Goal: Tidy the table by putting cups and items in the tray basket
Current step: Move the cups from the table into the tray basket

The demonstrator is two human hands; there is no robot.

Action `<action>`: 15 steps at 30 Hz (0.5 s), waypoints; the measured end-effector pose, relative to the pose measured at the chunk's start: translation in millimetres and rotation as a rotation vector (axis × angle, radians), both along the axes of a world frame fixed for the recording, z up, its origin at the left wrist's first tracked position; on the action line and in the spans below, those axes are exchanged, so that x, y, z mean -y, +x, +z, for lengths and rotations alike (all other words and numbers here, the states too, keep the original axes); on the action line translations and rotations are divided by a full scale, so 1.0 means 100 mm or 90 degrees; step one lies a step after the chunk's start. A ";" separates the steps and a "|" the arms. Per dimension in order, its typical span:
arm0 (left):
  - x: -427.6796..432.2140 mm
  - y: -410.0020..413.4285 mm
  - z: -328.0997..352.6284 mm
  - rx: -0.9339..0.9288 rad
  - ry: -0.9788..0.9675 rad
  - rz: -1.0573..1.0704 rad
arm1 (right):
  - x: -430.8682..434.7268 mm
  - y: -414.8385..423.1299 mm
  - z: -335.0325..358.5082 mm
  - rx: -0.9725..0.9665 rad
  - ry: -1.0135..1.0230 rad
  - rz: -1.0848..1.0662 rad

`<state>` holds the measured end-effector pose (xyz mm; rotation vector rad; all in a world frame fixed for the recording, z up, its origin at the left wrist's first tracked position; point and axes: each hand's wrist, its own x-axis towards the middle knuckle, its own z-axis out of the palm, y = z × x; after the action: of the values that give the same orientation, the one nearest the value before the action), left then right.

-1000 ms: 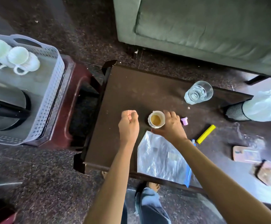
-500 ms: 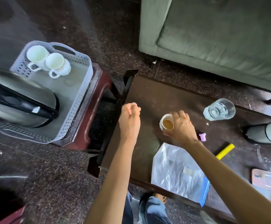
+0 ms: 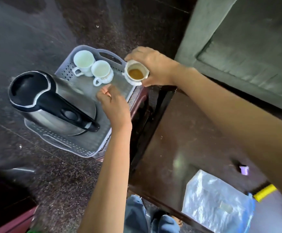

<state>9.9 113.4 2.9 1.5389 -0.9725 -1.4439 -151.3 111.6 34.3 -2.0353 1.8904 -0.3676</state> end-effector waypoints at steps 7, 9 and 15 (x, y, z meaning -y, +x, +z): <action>0.22 0.03 -0.25 0.039 0.058 -0.045 | 0.74 0.22 -0.28 -0.061 0.128 0.089; 0.26 0.02 -0.32 0.060 0.052 -0.050 | 0.78 0.27 -0.36 -0.069 0.153 0.085; 0.36 0.04 -0.50 0.081 0.082 -0.088 | 0.86 0.29 -0.55 -0.199 0.107 0.119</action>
<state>13.7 76.9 -47.2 1.7021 -1.0978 -1.5450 -122.5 25.1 -20.4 -2.2300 1.8044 0.1611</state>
